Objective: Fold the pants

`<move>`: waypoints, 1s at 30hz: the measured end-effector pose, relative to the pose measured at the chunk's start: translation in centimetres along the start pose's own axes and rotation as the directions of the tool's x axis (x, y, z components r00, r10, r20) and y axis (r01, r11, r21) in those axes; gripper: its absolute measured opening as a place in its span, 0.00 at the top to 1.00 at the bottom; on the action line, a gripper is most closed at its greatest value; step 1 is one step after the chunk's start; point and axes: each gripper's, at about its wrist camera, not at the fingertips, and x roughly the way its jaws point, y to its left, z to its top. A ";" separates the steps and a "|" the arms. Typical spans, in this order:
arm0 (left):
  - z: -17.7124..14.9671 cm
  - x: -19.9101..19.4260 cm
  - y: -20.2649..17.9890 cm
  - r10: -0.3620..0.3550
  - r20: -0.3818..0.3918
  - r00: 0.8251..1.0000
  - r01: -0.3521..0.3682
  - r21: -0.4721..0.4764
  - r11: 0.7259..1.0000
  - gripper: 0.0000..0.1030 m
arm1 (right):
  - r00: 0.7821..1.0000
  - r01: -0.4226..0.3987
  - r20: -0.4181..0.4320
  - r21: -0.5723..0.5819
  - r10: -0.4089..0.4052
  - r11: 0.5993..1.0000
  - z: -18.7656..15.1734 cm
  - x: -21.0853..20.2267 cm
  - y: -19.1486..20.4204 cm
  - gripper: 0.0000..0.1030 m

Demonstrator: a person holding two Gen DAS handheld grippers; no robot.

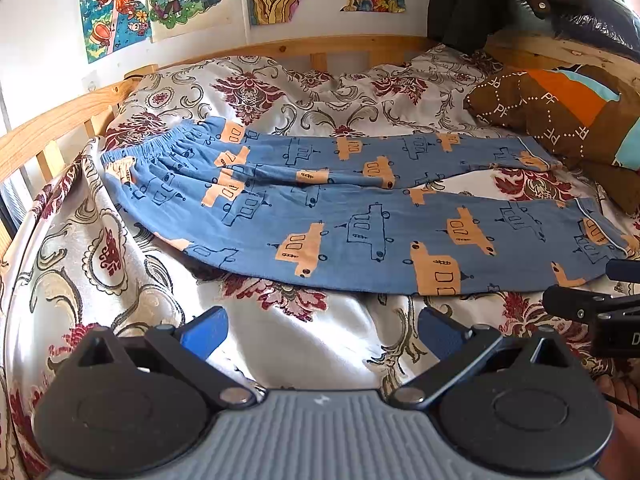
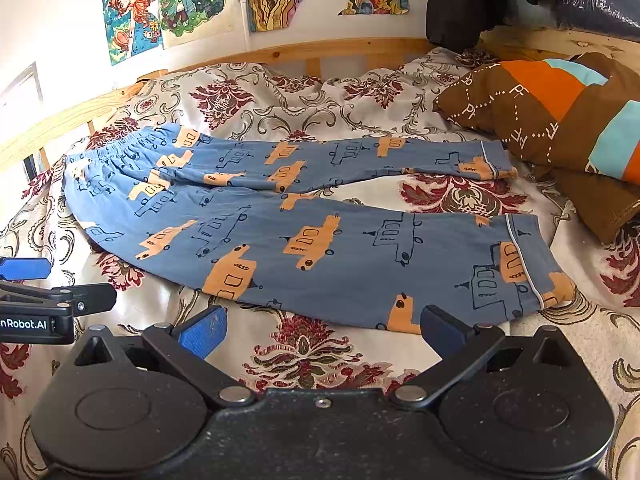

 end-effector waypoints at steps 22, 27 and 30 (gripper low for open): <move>-0.1 0.1 0.2 0.001 -0.003 1.000 -0.001 -0.001 1.000 0.00 | 1.000 0.000 -0.002 0.001 0.000 1.000 0.0 0.0 -0.1 0.01; 0.0 0.1 0.2 0.000 -0.004 1.000 0.000 -0.003 1.000 0.00 | 1.000 0.000 -0.002 0.002 0.000 1.000 0.0 0.0 -0.1 0.01; 0.0 0.1 0.2 0.000 -0.005 1.000 0.000 -0.003 1.000 0.00 | 1.000 0.000 -0.002 0.002 0.000 1.000 0.0 0.0 -0.1 0.01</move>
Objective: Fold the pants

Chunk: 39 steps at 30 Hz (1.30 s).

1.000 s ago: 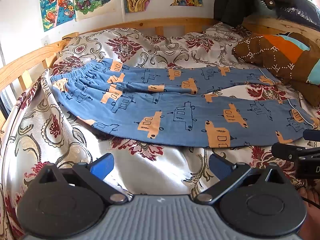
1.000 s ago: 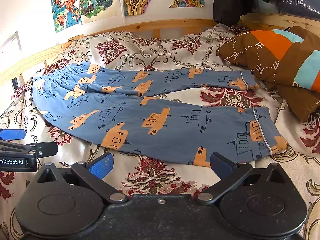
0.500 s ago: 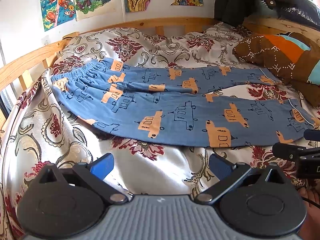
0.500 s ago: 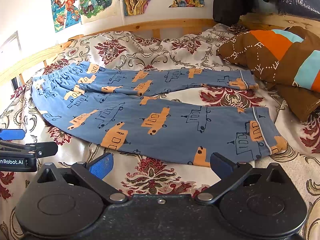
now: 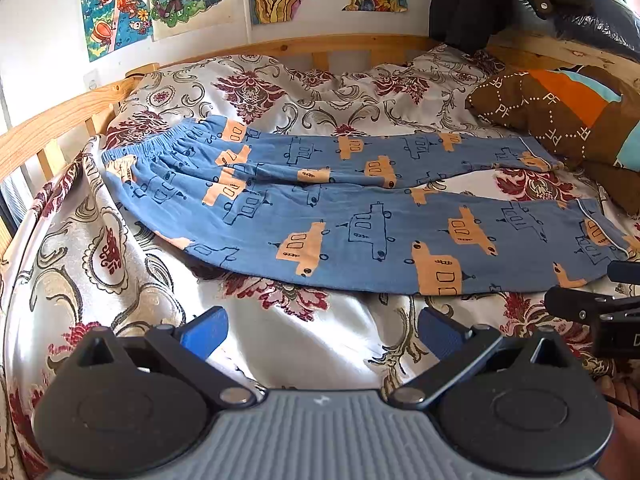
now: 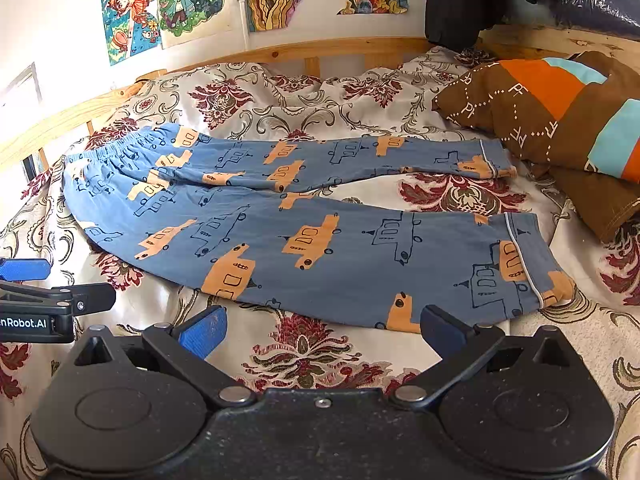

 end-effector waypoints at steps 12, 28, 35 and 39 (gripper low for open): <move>0.3 0.1 0.2 -0.015 -0.008 1.000 0.015 -0.024 1.000 0.00 | 1.000 0.002 0.027 -0.050 -0.001 0.999 0.3 0.2 0.1 0.01; 17.4 10.8 5.0 0.019 0.019 1.000 -0.022 0.172 0.985 0.00 | 0.929 -0.370 -0.174 -0.407 0.326 0.835 16.4 8.9 -1.6 0.01; 25.0 22.6 6.3 -0.008 -0.049 0.999 0.025 0.369 0.929 0.00 | 0.931 -0.356 -0.200 -0.315 0.305 0.880 22.3 18.9 -5.3 0.01; 27.2 28.2 6.2 -0.028 -0.052 0.998 0.049 0.483 0.874 0.00 | 0.915 -0.391 -0.221 -0.279 0.337 0.877 26.7 24.6 -7.3 0.01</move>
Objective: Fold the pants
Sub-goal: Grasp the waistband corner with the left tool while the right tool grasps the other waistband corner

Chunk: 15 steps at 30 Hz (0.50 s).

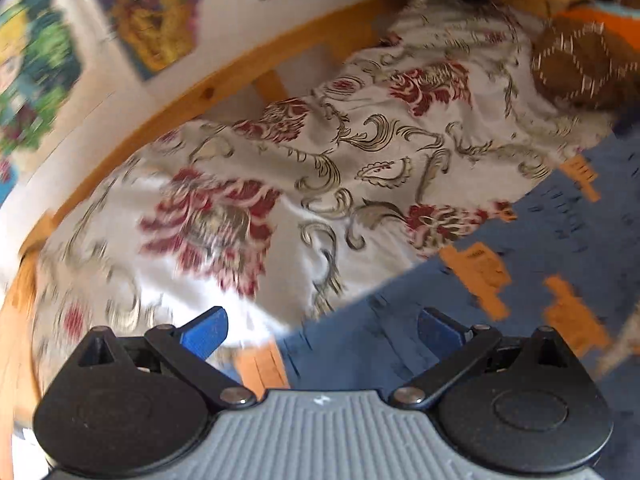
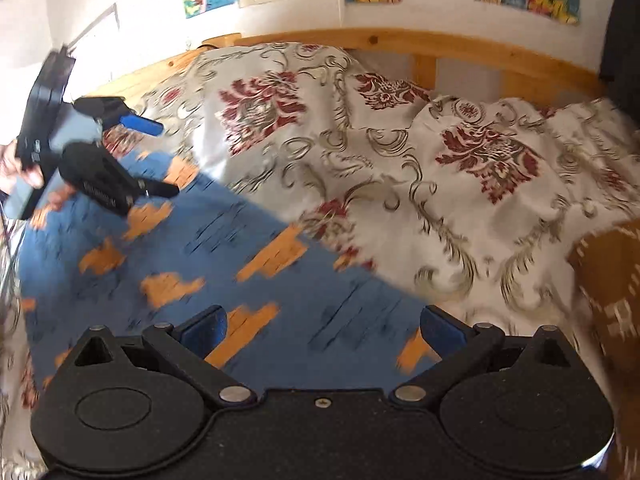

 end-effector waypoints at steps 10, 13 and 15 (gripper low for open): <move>1.3 6.9 1.3 -0.274 -0.143 0.951 0.291 0.120 0.949 0.01 | 0.973 -0.123 -0.214 -0.158 0.088 0.980 6.3 9.8 -1.6 0.15; 1.4 8.7 0.8 -0.244 -0.197 0.950 0.277 0.163 0.947 0.13 | 0.985 -0.104 -0.152 -0.140 0.082 0.985 5.6 11.0 -2.6 0.21; 1.7 9.5 0.8 -0.259 -0.213 0.942 0.294 0.155 0.943 0.19 | 0.979 -0.103 -0.190 -0.128 0.078 0.986 5.2 11.7 -3.7 0.28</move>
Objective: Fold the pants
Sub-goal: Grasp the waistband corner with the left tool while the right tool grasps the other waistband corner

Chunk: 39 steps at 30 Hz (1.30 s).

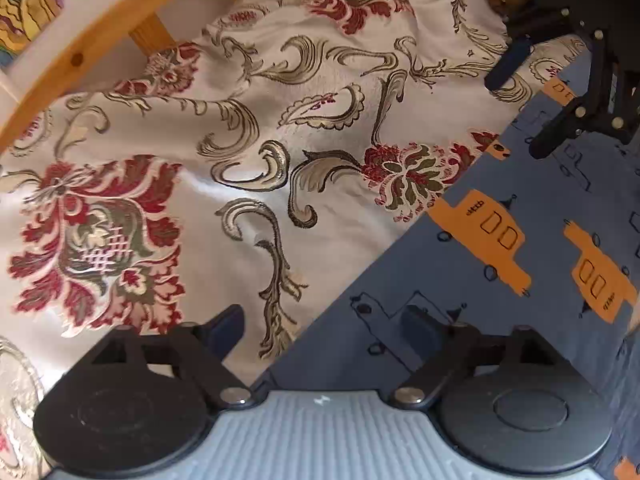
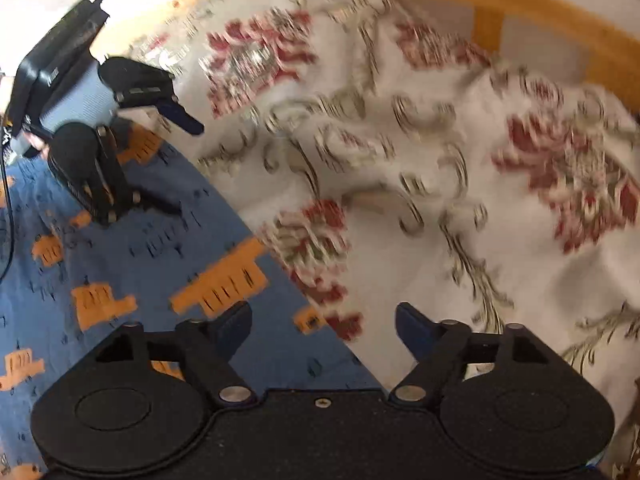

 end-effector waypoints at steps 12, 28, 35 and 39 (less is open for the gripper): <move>0.8 1.7 -0.1 -0.098 -0.131 0.987 0.111 0.094 0.989 0.36 | 0.989 -0.142 -0.046 0.015 0.143 0.990 -1.4 1.7 -2.2 0.51; 0.0 1.5 -2.1 0.077 -0.039 0.996 -0.069 0.174 0.982 0.97 | 0.998 -0.050 0.024 -0.031 0.051 0.998 -3.0 0.8 -0.1 0.97; -1.3 2.9 -5.8 0.399 -0.028 0.917 -0.391 0.144 0.909 1.00 | 0.991 0.061 0.124 -0.037 -0.056 0.997 -4.2 -0.5 1.6 0.98; -1.6 1.6 -5.0 0.319 0.026 0.947 -0.320 0.116 0.940 0.96 | 0.989 0.081 0.131 -0.057 -0.073 0.995 -4.6 -0.4 2.0 0.98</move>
